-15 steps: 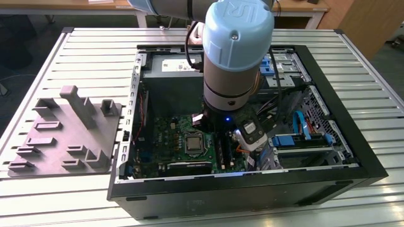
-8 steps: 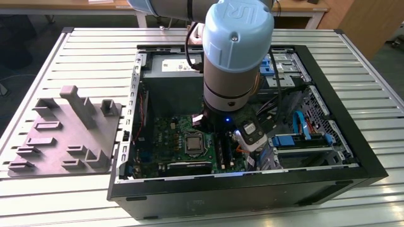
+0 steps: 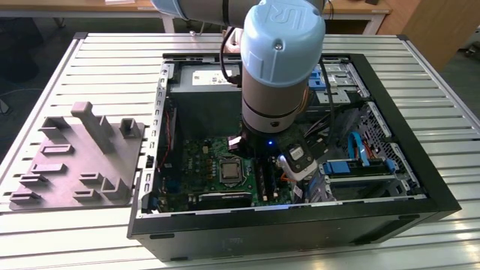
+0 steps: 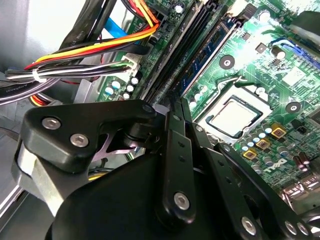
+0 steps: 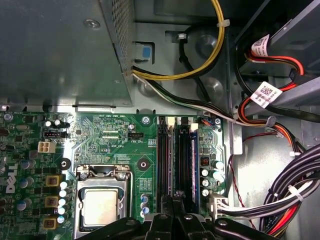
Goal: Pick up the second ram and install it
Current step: 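Insert the second ram into the second slot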
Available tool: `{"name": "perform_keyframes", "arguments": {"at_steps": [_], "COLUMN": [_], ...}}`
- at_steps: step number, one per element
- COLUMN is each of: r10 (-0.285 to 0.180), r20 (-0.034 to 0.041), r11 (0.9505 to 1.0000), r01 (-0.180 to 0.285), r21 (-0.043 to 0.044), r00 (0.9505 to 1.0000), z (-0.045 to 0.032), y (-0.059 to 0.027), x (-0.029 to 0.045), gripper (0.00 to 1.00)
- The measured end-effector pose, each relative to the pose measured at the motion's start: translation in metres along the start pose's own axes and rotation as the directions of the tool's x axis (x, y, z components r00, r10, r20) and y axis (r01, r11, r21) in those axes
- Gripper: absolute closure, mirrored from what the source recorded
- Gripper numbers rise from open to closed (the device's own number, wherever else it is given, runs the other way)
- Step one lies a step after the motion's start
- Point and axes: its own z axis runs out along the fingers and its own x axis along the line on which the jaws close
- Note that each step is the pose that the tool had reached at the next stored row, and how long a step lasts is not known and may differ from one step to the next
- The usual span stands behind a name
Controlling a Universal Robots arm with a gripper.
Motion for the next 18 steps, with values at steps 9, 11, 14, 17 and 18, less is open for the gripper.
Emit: {"name": "perform_keyframes", "arguments": {"at_steps": [9, 11, 14, 17, 18], "r10": [0.0, 0.0, 0.0, 0.0, 0.0], "r20": [0.0001, -0.0001, 0.0001, 0.0001, 0.0], "r11": [1.0, 1.0, 1.0, 1.0, 1.0], "r01": [0.0, 0.0, 0.0, 0.0, 0.0], "r21": [-0.0001, 0.0002, -0.0001, -0.0003, 0.0], "r00": [1.0, 1.0, 1.0, 1.0, 1.0], "z": [0.0001, -0.0015, -0.0087, -0.0186, -0.0217], "y": [0.0, 0.0002, 0.0014, 0.0031, 0.0036], "x": [0.0, -0.0001, -0.0006, -0.0012, -0.0014], "gripper": [0.75, 0.75, 0.75, 0.75, 0.75]}}
